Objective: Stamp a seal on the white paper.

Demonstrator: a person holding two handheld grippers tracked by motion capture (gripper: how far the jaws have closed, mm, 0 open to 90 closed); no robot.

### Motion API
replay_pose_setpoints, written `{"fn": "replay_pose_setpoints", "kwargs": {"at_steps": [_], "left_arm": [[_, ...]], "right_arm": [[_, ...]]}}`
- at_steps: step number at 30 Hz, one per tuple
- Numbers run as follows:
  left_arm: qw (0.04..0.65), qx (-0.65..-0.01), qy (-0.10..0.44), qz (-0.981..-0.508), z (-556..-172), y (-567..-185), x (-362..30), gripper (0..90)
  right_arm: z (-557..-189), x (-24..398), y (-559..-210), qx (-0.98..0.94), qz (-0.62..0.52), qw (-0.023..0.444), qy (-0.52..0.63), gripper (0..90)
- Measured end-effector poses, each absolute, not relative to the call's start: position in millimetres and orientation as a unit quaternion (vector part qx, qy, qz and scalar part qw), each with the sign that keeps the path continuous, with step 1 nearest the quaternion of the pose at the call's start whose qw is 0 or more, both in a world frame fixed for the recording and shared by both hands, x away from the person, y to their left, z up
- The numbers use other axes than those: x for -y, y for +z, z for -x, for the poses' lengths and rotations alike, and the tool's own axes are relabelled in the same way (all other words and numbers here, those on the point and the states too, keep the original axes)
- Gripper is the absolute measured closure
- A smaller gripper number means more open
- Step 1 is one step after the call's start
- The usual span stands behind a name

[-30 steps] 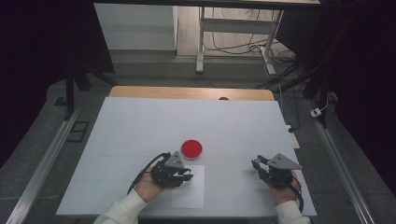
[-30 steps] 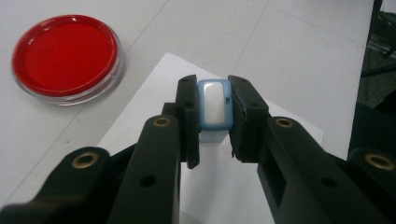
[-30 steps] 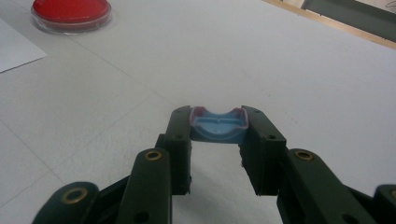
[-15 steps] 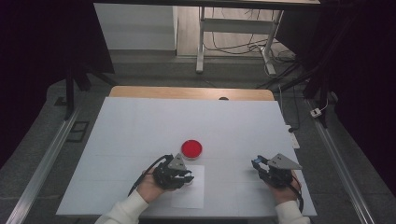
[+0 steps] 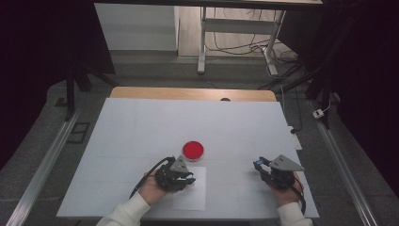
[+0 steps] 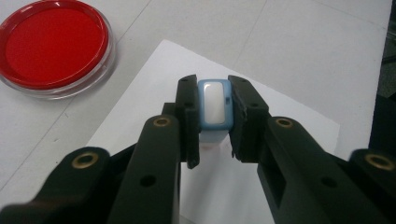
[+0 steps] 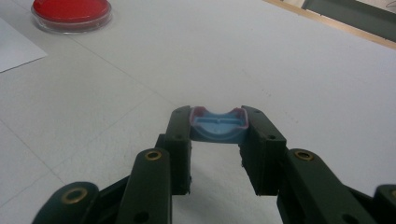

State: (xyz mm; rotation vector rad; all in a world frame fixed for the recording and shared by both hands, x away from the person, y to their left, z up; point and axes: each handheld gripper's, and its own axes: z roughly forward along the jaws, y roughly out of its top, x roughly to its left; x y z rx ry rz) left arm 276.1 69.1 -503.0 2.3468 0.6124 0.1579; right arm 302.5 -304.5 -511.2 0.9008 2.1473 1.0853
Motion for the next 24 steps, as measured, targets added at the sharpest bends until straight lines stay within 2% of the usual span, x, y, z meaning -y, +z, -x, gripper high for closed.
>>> {"fn": "replay_pose_setpoints", "kwargs": {"at_steps": [24], "left_arm": [[0.343,-0.234,0.063,-0.907,-275.2,-503.0,-67.6,74.8]], "right_arm": [[-302.5,304.3,-511.3,-0.802,-0.335,0.283,0.404,64.4]]}}
